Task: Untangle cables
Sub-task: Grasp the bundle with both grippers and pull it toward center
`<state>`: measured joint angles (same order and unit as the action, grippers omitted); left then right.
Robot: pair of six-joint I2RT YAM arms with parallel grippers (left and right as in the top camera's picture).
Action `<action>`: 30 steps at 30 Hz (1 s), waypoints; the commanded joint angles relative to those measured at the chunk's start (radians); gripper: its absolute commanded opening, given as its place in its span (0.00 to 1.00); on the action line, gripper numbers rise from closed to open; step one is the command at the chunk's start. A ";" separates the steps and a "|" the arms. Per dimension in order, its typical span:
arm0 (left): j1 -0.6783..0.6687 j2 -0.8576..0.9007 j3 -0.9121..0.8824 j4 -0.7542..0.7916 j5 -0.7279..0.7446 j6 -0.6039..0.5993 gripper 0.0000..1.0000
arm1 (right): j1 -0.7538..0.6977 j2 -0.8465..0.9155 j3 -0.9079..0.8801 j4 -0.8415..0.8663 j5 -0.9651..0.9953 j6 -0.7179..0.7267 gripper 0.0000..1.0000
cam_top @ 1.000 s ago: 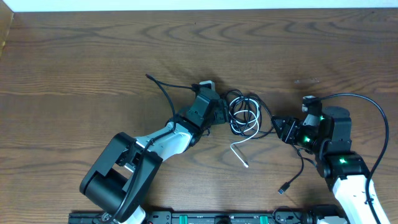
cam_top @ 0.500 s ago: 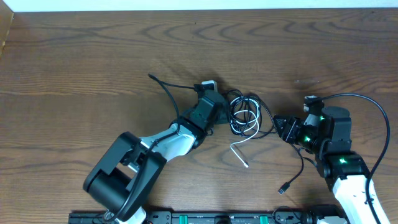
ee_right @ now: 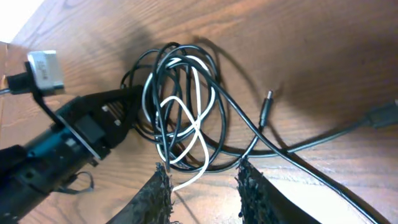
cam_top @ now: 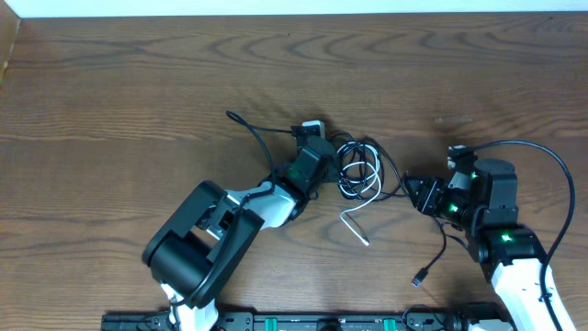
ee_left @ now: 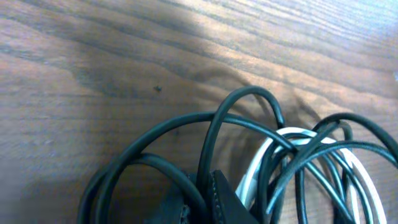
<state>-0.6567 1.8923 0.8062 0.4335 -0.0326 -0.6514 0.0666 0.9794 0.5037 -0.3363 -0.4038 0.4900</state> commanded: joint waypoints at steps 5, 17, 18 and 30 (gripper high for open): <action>-0.001 -0.239 0.003 -0.086 -0.012 0.051 0.08 | 0.028 -0.006 0.001 0.004 -0.096 -0.043 0.32; -0.001 -0.571 0.003 -0.245 0.027 0.126 0.08 | 0.125 -0.006 0.001 0.034 -0.134 0.008 0.29; -0.001 -0.588 0.003 -0.257 0.042 0.140 0.08 | 0.131 -0.006 0.001 0.047 -0.161 0.034 0.28; -0.001 -0.619 0.003 -0.313 0.370 0.415 0.08 | 0.145 -0.006 0.001 0.292 -0.335 0.141 0.26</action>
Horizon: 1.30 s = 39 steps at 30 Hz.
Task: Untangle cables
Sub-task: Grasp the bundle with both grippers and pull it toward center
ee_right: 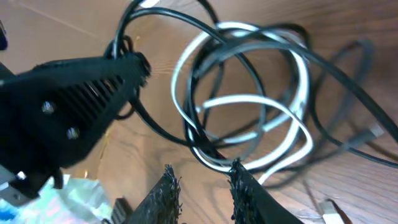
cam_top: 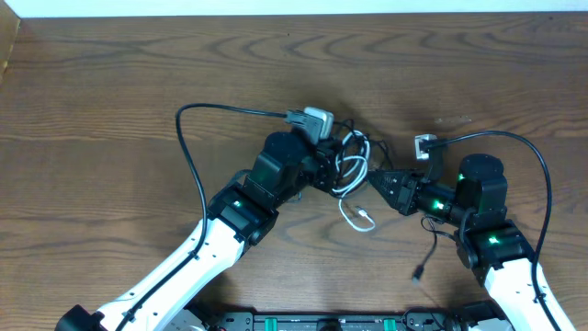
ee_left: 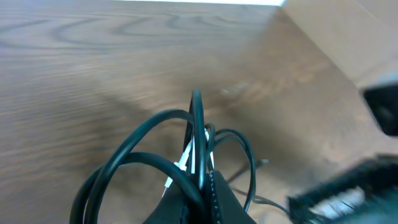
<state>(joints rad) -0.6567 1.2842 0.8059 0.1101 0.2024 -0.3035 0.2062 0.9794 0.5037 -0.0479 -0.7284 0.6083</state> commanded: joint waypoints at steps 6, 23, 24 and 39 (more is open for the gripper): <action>-0.001 -0.011 0.003 0.055 0.272 0.067 0.08 | 0.005 0.020 0.001 -0.001 0.008 -0.054 0.29; -0.001 -0.011 0.003 0.108 0.396 0.075 0.08 | 0.005 0.179 0.001 0.018 0.016 0.528 0.36; -0.001 -0.011 0.003 0.109 0.396 0.075 0.08 | 0.005 0.179 0.001 0.031 0.020 0.547 0.34; -0.001 -0.055 0.003 0.383 0.528 0.032 0.08 | 0.005 0.224 0.001 0.002 0.338 0.515 0.19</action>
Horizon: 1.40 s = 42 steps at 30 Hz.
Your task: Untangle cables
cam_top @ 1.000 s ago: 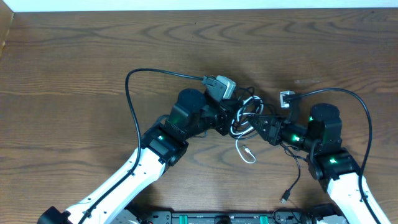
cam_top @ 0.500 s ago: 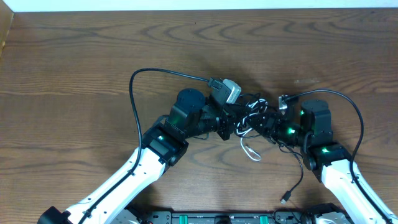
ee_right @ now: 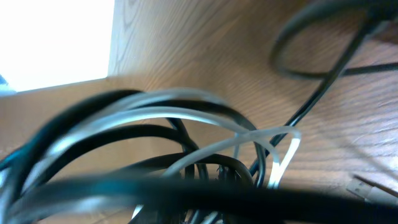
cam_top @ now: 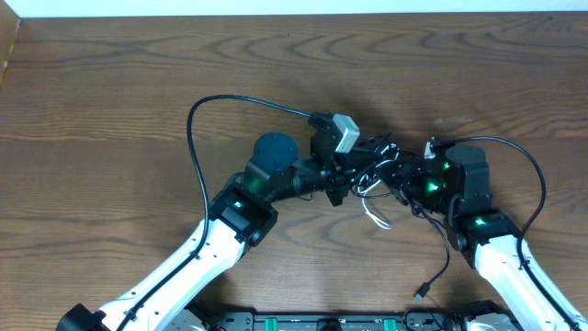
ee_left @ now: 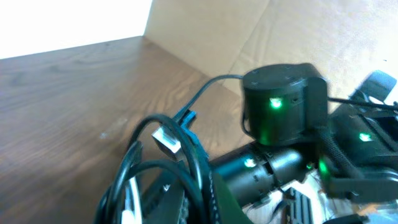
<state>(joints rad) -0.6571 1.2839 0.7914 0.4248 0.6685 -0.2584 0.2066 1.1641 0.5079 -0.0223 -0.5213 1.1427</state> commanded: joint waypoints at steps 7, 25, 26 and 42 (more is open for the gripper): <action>0.028 -0.121 0.018 0.090 0.061 -0.013 0.08 | 0.004 0.121 -0.003 -0.054 0.221 -0.118 0.25; 0.428 -0.254 0.018 -0.105 0.061 -0.013 0.08 | -0.224 0.135 -0.003 -0.155 0.246 -0.384 0.35; 0.439 -0.253 0.018 -0.135 0.061 -0.013 0.08 | -0.243 0.134 -0.003 -0.146 0.186 -0.409 0.36; 0.430 -0.114 0.018 -0.428 0.060 -0.035 0.08 | -0.275 0.130 -0.003 0.238 -0.292 -0.660 0.63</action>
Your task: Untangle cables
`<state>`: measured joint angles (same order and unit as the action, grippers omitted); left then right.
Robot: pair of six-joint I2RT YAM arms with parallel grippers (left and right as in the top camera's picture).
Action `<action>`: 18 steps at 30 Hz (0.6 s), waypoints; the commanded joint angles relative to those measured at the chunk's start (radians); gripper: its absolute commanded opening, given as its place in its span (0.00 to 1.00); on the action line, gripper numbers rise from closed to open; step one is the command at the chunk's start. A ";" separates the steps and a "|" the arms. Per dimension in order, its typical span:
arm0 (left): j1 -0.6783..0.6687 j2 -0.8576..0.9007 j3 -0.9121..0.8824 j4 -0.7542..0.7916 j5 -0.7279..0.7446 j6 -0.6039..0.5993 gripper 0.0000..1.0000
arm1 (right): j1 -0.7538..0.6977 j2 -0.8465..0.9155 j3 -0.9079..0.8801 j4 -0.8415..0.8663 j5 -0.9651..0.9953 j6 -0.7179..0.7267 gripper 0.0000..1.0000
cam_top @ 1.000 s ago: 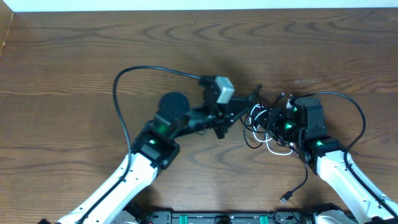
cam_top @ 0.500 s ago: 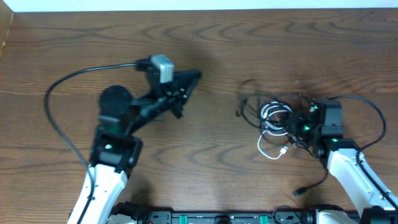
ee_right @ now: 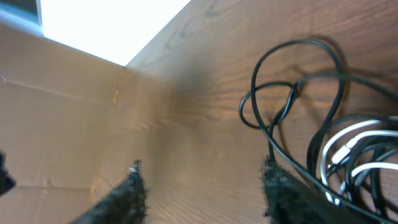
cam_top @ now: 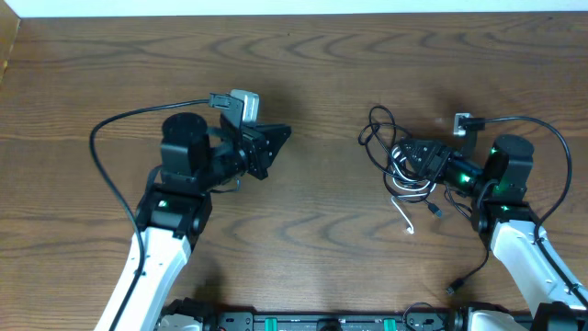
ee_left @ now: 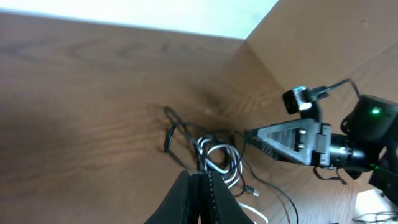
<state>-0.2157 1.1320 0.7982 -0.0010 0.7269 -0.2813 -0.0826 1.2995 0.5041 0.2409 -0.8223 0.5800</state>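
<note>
The tangle of black and white cables lies on the table right of centre, still wound together, with a black loop spread toward the back. A white cable end trails toward the front. My right gripper stands open at the tangle, and the cables lie against one of its fingers. Far to the left, my left gripper hovers shut with nothing between its fingers. In the left wrist view the tangle lies well ahead of it.
A black cable with a USB plug runs along the front right beside the right arm. Bare wooden table separates the two arms. Cardboard walls stand around the table's edges.
Both grippers were close together at the raised tangle in the middle. Now the left gripper is far to the left, shut on nothing. The tangle lies at the right by the open right gripper.
The tangle first lay mid-table with my left gripper shut on its black loops and the right gripper open beside it. Then the left held it raised while the right closed in. Now the arms are apart and the tangle rests further right, one black loop spread out.
</note>
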 commanded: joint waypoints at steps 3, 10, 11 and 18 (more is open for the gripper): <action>-0.022 0.089 0.011 0.009 -0.002 -0.012 0.09 | 0.087 -0.005 0.001 -0.134 0.178 -0.250 0.68; -0.026 0.171 0.011 0.040 -0.002 -0.046 0.09 | 0.330 0.001 0.001 -0.218 0.701 -0.402 0.90; -0.026 0.175 0.011 0.040 -0.002 -0.046 0.09 | 0.353 0.007 0.001 -0.214 0.776 -0.402 0.93; -0.026 0.175 0.011 0.039 -0.002 -0.047 0.09 | 0.401 0.125 0.001 -0.119 0.939 -0.402 0.99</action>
<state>-0.2394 1.3071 0.7982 0.0334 0.7269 -0.3183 0.3061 1.3705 0.5037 0.1009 -0.0147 0.2054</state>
